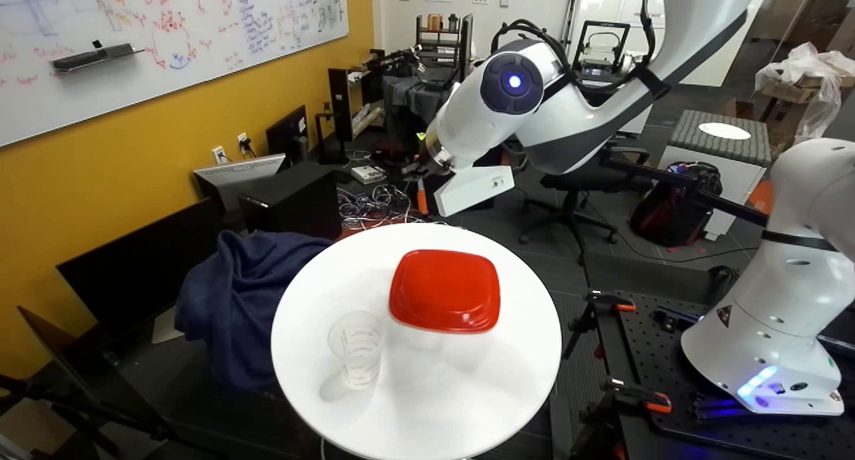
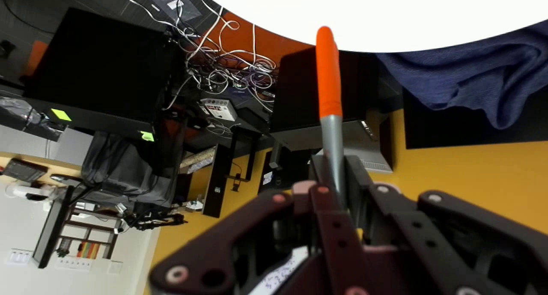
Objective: Take the pen out of the cup and put it on the table
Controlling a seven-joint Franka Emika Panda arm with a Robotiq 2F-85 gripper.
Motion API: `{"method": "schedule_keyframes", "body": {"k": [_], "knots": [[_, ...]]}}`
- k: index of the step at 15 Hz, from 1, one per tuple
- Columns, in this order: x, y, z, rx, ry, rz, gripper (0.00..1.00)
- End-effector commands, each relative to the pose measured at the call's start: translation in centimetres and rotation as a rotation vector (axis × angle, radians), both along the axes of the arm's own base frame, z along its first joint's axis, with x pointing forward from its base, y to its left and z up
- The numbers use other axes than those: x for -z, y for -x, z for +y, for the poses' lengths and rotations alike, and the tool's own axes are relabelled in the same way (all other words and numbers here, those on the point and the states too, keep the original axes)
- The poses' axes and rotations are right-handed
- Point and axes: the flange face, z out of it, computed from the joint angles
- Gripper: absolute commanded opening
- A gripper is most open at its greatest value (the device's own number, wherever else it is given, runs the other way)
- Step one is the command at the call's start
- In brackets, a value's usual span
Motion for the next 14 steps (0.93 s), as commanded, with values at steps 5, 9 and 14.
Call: {"method": "schedule_keyframes", "body": {"k": [5, 9, 14], "knots": [[-0.5, 0.4, -4.5, 0.018, -0.031, -0.014, 0.13], [-0.3, 0.7, -5.1, 0.002, -0.041, -0.010, 0.13], [-0.2, 0.8, -6.0, 0.022, -0.032, 0.003, 0.03]]}}
